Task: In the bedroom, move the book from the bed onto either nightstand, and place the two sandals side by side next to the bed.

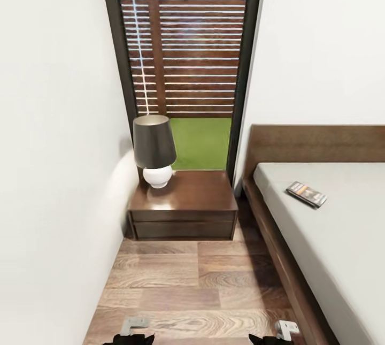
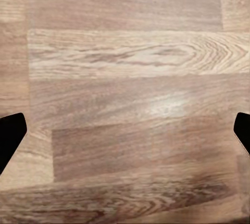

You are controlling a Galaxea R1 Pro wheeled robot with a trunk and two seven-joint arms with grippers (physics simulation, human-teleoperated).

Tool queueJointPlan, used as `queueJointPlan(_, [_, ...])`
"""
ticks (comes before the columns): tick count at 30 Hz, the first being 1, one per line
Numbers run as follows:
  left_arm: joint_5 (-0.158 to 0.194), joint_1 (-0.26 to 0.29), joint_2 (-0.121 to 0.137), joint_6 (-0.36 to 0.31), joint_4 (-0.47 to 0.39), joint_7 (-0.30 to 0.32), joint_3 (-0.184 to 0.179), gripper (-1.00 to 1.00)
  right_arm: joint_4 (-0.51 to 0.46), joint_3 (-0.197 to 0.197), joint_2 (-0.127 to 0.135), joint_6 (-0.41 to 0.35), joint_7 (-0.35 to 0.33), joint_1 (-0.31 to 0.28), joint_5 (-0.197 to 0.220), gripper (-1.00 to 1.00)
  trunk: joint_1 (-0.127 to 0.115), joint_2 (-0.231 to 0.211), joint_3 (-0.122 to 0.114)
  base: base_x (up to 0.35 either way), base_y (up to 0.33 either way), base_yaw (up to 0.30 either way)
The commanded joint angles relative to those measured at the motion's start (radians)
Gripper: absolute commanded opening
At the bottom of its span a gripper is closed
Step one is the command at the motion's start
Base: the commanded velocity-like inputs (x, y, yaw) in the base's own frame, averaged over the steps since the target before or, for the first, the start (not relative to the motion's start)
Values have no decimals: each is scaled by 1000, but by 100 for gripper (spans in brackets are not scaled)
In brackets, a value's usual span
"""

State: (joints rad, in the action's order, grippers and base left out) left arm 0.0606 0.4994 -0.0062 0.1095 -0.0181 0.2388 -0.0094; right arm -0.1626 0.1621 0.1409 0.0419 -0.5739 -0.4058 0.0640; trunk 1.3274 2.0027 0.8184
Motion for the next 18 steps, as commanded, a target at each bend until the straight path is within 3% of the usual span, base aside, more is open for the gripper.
queueJointPlan(1, [6,1,0,3,1,3,-1,100,2,1,0,1,-4,0,7,100,0,0,1,300,0,0])
queueJointPlan(18, [7,1,0,3,1,3,-1,100,2,1,0,1,-4,-1,7,100,0,0,1,282,0,0])
